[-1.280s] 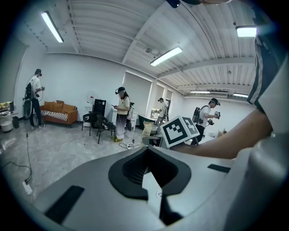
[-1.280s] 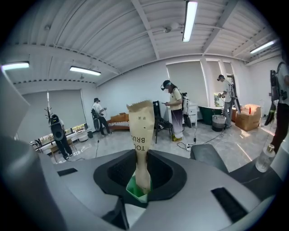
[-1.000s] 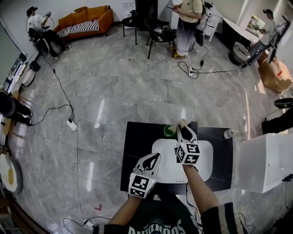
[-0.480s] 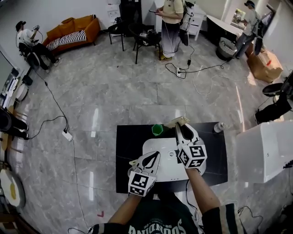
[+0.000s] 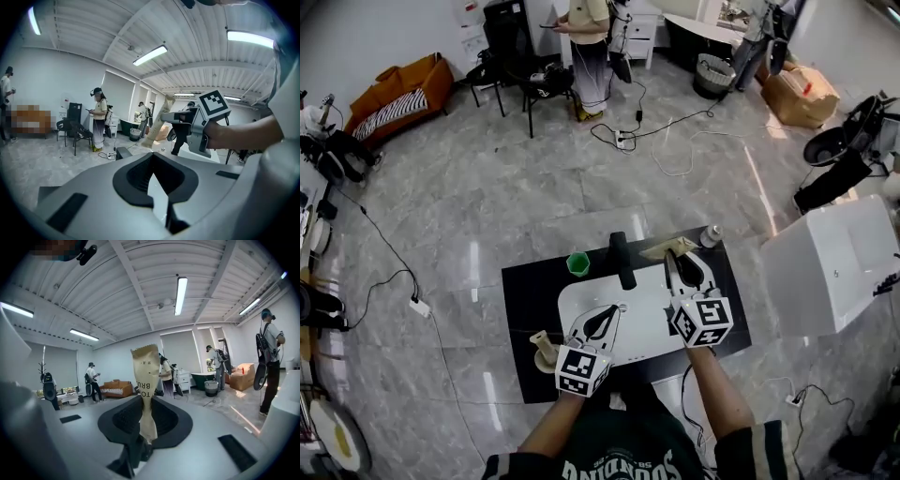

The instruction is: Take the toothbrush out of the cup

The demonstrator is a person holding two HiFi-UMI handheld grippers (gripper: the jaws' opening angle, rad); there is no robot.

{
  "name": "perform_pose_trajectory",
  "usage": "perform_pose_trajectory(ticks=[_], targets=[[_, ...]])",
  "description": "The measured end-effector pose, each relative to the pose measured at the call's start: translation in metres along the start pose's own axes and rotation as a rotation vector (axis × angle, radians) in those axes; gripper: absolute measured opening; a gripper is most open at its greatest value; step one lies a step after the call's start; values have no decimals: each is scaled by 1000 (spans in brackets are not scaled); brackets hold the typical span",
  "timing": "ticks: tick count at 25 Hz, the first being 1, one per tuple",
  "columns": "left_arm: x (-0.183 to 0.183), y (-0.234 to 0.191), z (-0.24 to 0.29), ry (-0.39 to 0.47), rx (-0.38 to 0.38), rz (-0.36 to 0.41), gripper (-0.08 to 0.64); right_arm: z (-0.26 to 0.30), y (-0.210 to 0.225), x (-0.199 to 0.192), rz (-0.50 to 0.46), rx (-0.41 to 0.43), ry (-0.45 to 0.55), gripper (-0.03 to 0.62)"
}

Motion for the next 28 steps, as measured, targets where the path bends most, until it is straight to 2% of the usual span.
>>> perform_pose_trajectory(ticks=[6,11,16,21,24,28], targets=[[3,34,23,-17,-55,18,9,-57,62,-36,-40,-52,-88,78],[-3,56,41,-37,-95,24,9,-98,106,-66,-21,-109,-149,77],[-10,77,62,-59,-132,38,10,-131,140,-97,4,-131,-235,75],[-22,96,83,-87,-165,55,9,-157,163,-127,5,-104,-373,72],[-30,105,96,-104,-184,66,9,-167,167,-147,35,-40,-477,72],[-33,117,111,-118,-205,68,9,-177,165,-172,21,51,-617,72]])
Point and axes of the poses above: the fingertips, and each gripper's own axes: z forward along the fingers, y to its right, x out of its top, the point moved 1 cm from there along -z, backward along the fingers, and after that the axes turned 3 degrees about -z, right-handed, at the moved point
